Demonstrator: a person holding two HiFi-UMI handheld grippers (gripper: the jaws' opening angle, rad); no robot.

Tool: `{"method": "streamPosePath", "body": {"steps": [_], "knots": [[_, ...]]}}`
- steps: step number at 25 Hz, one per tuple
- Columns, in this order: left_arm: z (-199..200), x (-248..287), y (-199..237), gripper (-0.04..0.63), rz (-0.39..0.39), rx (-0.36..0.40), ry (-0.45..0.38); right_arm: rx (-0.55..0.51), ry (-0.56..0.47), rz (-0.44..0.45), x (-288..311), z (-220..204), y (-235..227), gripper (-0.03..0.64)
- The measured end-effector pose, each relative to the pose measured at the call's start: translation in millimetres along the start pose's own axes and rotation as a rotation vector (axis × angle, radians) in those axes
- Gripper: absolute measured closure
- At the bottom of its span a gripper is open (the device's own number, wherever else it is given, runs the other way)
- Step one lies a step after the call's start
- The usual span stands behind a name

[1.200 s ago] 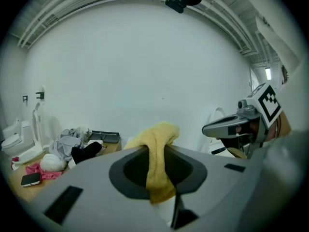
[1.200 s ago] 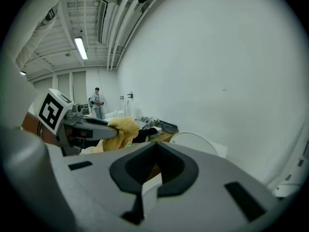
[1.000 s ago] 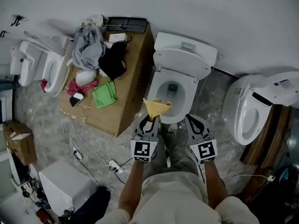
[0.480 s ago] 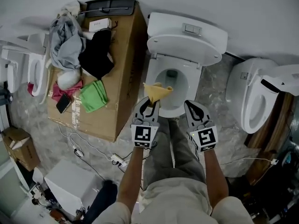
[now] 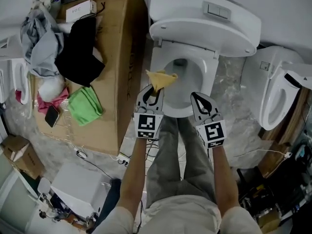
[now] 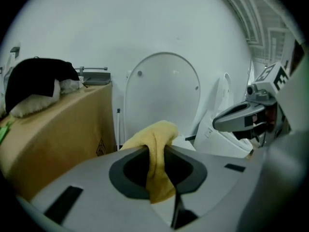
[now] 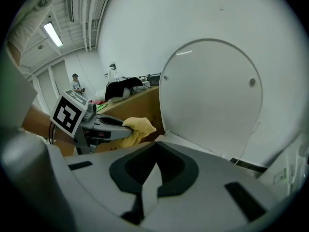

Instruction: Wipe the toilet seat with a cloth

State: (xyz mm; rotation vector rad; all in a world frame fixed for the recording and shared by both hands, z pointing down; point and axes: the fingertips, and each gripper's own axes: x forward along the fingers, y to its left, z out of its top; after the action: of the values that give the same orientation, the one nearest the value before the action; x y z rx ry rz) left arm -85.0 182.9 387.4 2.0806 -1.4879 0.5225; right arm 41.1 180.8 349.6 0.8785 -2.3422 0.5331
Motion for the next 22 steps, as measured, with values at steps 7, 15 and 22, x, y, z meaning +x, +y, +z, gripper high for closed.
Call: {"method": "streamPosePath", "body": {"steps": [7,15,22], "knots": [[-55.4,43.8,21.9,0.514,-0.024,0.009,0.088,0.009,0.044,0.017,43.9,-31.8,0.0,0.611],[-100.9,80.6,43.6,0.514,-0.036,0.067,0.170,-0.017,0.070,0.037,68.3,-60.4,-6.9,0.611],[-139.3,93.9,52.7,0.514,-0.035,0.114,0.263,-0.026,0.087,0.071,64.7,-86.0,-8.3,0.611]]}}
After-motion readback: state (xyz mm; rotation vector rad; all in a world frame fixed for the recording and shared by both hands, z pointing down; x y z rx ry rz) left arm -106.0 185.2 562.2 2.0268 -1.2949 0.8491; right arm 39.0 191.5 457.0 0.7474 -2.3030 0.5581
